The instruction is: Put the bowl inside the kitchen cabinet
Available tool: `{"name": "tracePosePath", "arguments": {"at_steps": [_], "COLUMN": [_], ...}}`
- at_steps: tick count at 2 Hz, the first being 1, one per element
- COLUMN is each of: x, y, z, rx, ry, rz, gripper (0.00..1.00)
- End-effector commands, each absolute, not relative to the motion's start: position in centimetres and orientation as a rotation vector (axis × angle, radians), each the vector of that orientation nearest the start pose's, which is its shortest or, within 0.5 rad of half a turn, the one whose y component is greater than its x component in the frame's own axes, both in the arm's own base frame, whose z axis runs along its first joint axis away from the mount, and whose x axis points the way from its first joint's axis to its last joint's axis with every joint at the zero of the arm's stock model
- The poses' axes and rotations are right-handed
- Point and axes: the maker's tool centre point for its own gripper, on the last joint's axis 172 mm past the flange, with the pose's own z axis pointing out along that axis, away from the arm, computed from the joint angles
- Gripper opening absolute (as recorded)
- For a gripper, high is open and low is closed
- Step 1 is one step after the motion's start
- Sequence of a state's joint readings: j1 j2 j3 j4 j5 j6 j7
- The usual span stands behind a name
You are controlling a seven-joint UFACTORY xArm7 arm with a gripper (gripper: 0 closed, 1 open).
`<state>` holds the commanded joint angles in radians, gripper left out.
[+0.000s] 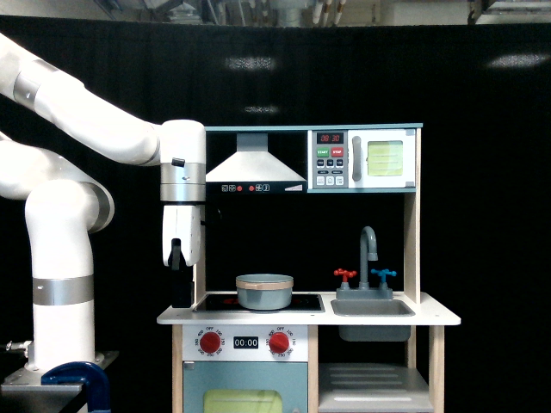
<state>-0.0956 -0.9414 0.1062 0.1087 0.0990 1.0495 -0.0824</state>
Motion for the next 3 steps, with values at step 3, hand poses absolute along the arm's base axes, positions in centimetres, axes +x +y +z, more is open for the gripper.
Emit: {"name": "tracePosePath", "arguments": {"at_steps": [3], "x": [31.4], "y": [8.9], "z": [14.6], "rx": [-2.661], "ry": [-0.364], "rz": [-0.341], "gripper": [1.00]}}
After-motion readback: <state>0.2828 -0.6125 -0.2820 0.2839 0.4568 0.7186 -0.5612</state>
